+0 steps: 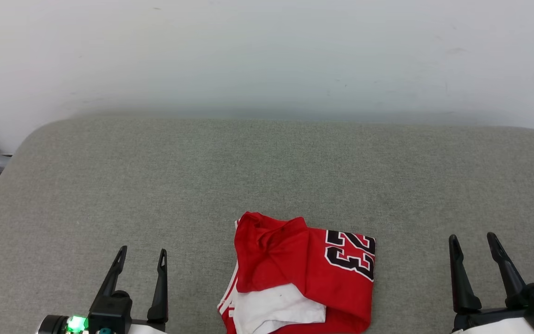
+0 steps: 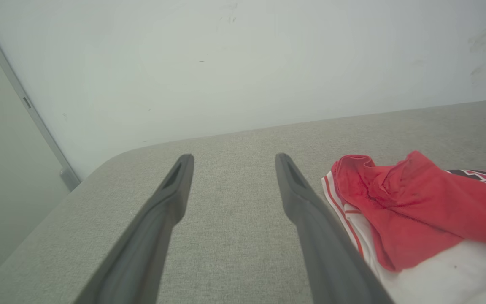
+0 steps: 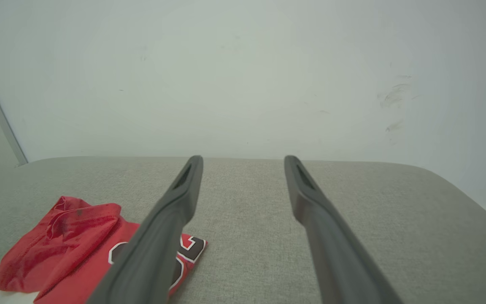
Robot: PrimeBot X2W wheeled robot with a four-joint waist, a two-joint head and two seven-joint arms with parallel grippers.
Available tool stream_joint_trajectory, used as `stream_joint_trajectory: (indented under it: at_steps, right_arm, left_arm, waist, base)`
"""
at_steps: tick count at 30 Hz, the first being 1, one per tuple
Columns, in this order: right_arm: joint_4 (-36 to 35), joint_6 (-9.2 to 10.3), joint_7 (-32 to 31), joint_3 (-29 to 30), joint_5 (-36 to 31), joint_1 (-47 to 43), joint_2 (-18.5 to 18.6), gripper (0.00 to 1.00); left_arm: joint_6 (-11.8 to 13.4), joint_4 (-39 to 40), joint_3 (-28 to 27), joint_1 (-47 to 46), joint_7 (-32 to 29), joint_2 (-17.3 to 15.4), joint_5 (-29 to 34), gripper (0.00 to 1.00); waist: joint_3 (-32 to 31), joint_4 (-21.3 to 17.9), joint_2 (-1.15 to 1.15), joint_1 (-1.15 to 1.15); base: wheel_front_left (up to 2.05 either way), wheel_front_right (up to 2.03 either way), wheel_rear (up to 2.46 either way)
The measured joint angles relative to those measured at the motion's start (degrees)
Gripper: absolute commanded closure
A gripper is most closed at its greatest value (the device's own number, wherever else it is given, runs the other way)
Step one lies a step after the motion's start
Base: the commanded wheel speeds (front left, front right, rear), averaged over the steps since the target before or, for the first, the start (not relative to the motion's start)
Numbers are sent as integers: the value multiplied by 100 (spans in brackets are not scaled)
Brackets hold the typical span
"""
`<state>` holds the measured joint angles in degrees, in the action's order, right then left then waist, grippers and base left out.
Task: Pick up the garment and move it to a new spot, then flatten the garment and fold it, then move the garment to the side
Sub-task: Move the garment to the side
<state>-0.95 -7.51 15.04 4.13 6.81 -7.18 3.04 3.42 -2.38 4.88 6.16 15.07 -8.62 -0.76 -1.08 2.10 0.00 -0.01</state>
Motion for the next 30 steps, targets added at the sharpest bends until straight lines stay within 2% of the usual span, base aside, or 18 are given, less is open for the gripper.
stream_joint_trajectory:
  at_steps: [10, 15, 19, 24, 30]
  right_arm:
    - [75, 0, 0, -8, 66, 5, -2, 0]
    - [37, 0, -237, -98, -14, 606, 40, 0]
    - [-54, 0, -975, -437, 212, 1419, 416, 0]
    - [-75, -1, -2381, -1137, 620, 2273, 903, 0]
    - [424, 0, -3909, -1756, 1213, 2856, 1322, 0]
  left_arm:
    - [-1, -14, -1, 3, 0, 5, -7, 0]
    - [-13, -13, 15, -3, 0, 10, -16, 0]
    - [-26, -23, 31, -45, 0, 15, -16, 0]
    - [-34, -51, 41, -64, 0, 33, -21, 0]
    - [-35, -86, 43, -135, 0, 56, -41, 0]
  waist:
    - [-31, 50, 0, 0]
    - [11, 107, 0, 0]
    - [67, 151, 0, 1]
    - [140, 220, 0, 1]
    - [248, 275, 0, 1]
  base:
    - [0, 0, 0]
    - [0, 0, 0]
    - [0, 0, 0]
    - [0, 0, 0]
    - [0, 0, 0]
